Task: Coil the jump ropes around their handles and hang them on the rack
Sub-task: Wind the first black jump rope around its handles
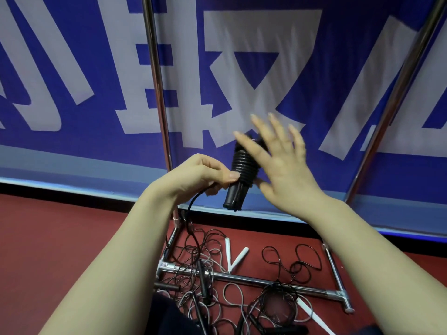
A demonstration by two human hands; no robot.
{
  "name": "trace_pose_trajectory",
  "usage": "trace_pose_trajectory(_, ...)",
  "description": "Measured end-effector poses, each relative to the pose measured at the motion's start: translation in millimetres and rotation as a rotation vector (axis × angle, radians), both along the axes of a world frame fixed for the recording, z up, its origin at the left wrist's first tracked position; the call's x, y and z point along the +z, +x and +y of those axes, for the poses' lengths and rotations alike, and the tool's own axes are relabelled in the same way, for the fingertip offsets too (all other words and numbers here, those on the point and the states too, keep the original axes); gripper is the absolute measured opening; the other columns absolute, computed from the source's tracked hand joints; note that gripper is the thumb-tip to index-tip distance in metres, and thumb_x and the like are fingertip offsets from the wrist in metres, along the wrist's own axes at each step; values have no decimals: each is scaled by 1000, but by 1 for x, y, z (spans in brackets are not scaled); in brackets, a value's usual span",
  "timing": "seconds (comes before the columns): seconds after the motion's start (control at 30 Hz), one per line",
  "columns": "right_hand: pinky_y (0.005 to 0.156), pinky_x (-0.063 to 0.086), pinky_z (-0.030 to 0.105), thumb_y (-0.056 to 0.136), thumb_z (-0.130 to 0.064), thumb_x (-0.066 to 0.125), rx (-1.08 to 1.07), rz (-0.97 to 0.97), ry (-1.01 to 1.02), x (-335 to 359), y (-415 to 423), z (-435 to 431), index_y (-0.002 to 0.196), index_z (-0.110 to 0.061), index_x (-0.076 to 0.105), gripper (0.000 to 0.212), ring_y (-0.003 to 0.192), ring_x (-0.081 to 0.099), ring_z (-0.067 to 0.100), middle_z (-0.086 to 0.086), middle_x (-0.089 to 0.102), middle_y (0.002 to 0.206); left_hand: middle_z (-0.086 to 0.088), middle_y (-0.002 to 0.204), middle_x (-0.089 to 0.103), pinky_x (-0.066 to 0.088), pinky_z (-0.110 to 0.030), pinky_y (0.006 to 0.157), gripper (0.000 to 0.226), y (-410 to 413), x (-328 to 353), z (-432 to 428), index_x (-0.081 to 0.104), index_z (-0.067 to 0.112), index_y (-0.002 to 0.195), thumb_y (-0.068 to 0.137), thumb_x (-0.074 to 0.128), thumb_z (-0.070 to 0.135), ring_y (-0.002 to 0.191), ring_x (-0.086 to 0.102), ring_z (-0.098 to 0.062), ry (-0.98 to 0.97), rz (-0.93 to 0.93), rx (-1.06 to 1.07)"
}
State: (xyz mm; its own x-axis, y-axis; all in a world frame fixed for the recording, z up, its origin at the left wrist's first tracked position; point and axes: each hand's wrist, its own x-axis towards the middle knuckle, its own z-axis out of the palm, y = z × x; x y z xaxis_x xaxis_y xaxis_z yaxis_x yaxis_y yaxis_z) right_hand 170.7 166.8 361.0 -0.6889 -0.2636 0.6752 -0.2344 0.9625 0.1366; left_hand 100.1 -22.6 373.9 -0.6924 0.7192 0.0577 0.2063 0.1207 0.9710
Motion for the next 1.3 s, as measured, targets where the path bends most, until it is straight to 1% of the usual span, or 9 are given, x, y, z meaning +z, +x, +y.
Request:
trace_pose_trajectory(0.1,118,-3,42,69,-14,82,155,-53,6,-9,-6,6,130,-17,57,66,145,26,29,7,43,151,-3,53,49,34,-25,54,28,2,-2,4,62,11,54,67,78,30,49,40,-15,-28,-35,-62)
trace_pose_trajectory(0.2,114,25,39,77,-29,72,209,-70,-42,-6,-1,3,100,-11,66,29,115,59,27,5,69,109,-3,50,48,38,-22,51,28,3,-1,8,62,11,51,73,74,24,45,44,-13,15,-144,-36)
trace_pose_trajectory(0.3,66,47,37,80,-40,65,124,-300,-253,-2,9,-13,74,-11,56,31,67,55,24,-1,58,69,-6,41,45,22,-14,32,40,6,0,12,66,8,54,91,48,6,32,38,-9,103,-355,43)
trace_pose_trajectory(0.37,61,47,39,75,-40,59,182,-365,-439,2,12,-19,75,-13,57,28,67,56,20,-2,59,71,-10,42,44,14,-14,32,26,9,4,15,58,0,70,81,34,-5,32,33,-8,152,-429,56)
trace_pose_trajectory(0.47,70,54,37,81,-25,62,278,-480,-681,9,15,-24,104,-23,52,25,77,62,10,-13,68,90,-9,47,46,14,-14,33,15,11,9,15,55,1,57,65,42,2,37,30,-7,174,-397,60)
trace_pose_trajectory(0.57,63,56,37,88,-13,62,338,-575,-793,11,17,-28,123,-30,37,46,67,64,17,-19,68,89,-7,51,47,15,-15,35,31,5,8,12,57,4,59,85,40,0,39,29,-7,137,-387,81)
trace_pose_trajectory(0.7,51,50,29,88,-4,61,391,-579,-971,14,14,-21,111,-26,55,33,58,60,22,-9,66,80,-3,57,47,14,-15,37,43,2,11,12,57,8,63,101,41,18,39,24,-5,6,-344,74)
trace_pose_trajectory(1.0,56,54,39,85,-3,63,255,-572,-1051,15,8,-5,102,-15,54,23,59,63,23,8,58,78,1,70,52,31,-15,48,14,-1,12,8,70,4,99,86,71,11,53,36,-7,-61,-33,143)
trace_pose_trajectory(1.3,60,53,51,78,-21,58,66,-513,-752,7,5,-3,86,-29,42,19,69,61,35,5,58,76,3,78,65,55,-22,76,24,0,8,16,74,7,99,99,56,23,73,58,-8,-181,194,187)
